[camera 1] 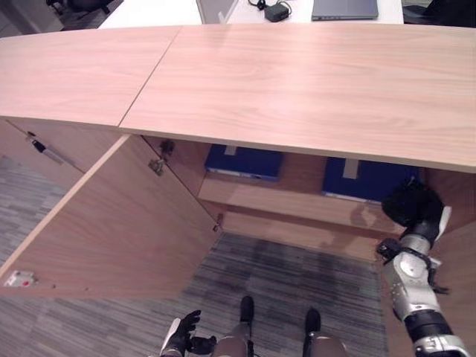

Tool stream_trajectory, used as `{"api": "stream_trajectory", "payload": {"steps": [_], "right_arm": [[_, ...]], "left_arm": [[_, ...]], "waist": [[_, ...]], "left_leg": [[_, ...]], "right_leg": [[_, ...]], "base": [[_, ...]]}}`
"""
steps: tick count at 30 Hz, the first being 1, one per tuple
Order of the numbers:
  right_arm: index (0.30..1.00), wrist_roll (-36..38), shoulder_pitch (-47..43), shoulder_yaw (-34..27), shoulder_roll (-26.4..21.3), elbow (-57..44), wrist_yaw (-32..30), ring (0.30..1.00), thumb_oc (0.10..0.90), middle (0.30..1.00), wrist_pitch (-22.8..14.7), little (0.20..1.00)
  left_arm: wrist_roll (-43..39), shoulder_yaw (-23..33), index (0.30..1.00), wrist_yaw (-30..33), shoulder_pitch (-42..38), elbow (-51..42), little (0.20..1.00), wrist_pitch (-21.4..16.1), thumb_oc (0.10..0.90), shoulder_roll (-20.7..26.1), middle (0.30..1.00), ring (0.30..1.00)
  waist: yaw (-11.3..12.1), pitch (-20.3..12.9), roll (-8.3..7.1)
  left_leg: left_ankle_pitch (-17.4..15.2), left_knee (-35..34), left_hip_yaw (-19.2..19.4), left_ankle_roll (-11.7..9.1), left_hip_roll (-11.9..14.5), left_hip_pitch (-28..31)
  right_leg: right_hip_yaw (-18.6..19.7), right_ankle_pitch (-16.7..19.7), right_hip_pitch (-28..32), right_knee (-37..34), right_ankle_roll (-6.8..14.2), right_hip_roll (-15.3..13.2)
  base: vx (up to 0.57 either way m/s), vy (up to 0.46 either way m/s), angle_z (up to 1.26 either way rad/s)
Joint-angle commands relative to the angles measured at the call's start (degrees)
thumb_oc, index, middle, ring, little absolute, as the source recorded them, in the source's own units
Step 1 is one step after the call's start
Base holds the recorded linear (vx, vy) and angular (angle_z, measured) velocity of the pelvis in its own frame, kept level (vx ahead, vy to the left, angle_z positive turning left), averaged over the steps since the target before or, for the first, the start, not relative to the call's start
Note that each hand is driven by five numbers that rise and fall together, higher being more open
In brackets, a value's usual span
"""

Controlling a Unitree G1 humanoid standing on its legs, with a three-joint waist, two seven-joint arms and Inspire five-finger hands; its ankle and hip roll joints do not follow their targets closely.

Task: Put the empty folder in the office cabinet

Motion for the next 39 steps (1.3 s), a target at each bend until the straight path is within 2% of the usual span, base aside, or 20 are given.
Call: {"api": "stream_trajectory", "payload": {"steps": [1, 7, 8, 9, 11, 19, 32, 39], "right_arm": [[0.300, -8.76, -7.06, 0.33, -3.83, -5.73, -0.36, 0.300, 0.400, 0.300, -1.30, 0.300], [0.300, -8.69, -12.12, 2.67, -6.56, 2.39, 0.56, 0.300, 0.400, 0.300, -0.16, 0.300], [0.300, -5.54, -15.54, 3.44, -7.45, 5.91, 0.97, 0.300, 0.400, 0.300, -0.30, 0.300], [0.300, -5.44, -15.80, 3.54, -7.52, 6.14, 1.01, 0.300, 0.400, 0.300, -0.39, 0.300], [0.300, -6.44, -20.38, 6.65, -11.05, 10.87, 1.95, 0.300, 0.400, 0.300, 0.91, 0.300], [0.300, -3.22, -31.25, 13.87, -14.66, 24.64, 4.31, 0.300, 0.400, 0.300, 2.25, 0.300], [0.300, 0.08, -39.68, 17.30, -17.47, 37.78, 5.34, 0.300, 0.400, 0.300, 4.21, 0.300], [0.300, 0.79, -41.16, 17.66, -18.10, 39.18, 4.97, 0.300, 0.400, 0.300, 4.44, 0.300]], "left_arm": [[1.72, -0.82, 0.900, -0.54, -1.61, -1.38, 0.900, -2.69, 0.800, 3.70, 0.900, 0.900], [1.20, -1.83, 0.900, -1.17, -2.07, -1.84, 0.900, -3.46, 0.800, 4.23, 0.900, 0.900], [0.49, -2.66, 0.900, -1.01, -3.02, -2.15, 0.900, -3.73, 0.800, 4.76, 0.900, 0.900], [0.46, -2.61, 0.900, -1.02, -3.10, -2.14, 0.900, -3.73, 0.800, 4.72, 0.900, 0.900], [-0.79, -3.34, 0.900, -1.20, -4.07, -2.84, 0.900, -4.17, 0.800, 5.28, 0.900, 0.900], [-2.94, -6.45, 0.900, -0.72, -5.57, -4.61, 0.900, -5.37, 0.800, 5.58, 0.900, 0.900], [-6.28, -9.76, 0.900, -0.98, -6.53, -7.74, 0.900, -5.93, 0.800, 5.48, 0.900, 0.900], [-8.25, -10.22, 0.900, -1.05, -7.01, -9.39, 0.900, -6.12, 0.800, 5.30, 0.900, 0.900]], "waist": [[1.07, 2.26, -2.37], [1.74, 2.73, -2.52], [2.09, 3.62, -2.36], [2.07, 3.68, -2.34], [2.69, 4.84, -1.88], [3.87, 7.30, -0.28], [4.77, 9.70, 1.92], [4.88, 10.77, 2.77]], "left_leg": [[-6.26, -0.39, 1.01, -5.27, 2.92, 5.81], [-6.00, -0.39, 0.99, -5.26, 3.04, 5.14], [-5.68, -0.39, 0.88, -5.39, 3.06, 4.37], [-5.66, -0.39, 0.89, -5.39, 3.06, 4.32], [-5.09, -0.28, 0.76, -5.57, 2.91, 3.13], [-3.84, -0.16, 0.92, -5.86, 2.80, 0.91], [-2.96, -0.33, 0.51, -5.79, 2.69, -1.82], [-2.76, -0.12, 0.34, -5.61, 2.76, -2.73]], "right_leg": [[3.90, -2.93, 4.46, -1.07, 5.72, -4.80], [4.01, -2.73, 3.75, -1.03, 5.80, -4.68], [4.03, -2.67, 2.83, -0.63, 5.90, -4.79], [4.05, -2.68, 2.74, -0.56, 5.89, -4.80], [3.95, -2.58, 1.37, 0.00, 5.85, -4.86], [3.91, -2.46, -1.29, 1.49, 5.97, -5.16], [4.07, -3.06, -5.89, 4.45, 6.00, -5.71], [4.26, -3.67, -8.18, 6.71, 5.92, -5.99]], "base": [[-0.04, -0.006, 0.01], [-0.04, 0.000, 0.01], [-0.07, 0.007, 0.01], [-0.11, 0.012, 0.00], [-0.09, 0.012, 0.02], [-0.04, 0.014, 0.03], [-0.01, -0.002, 0.02], [0.00, 0.001, 0.00]]}}
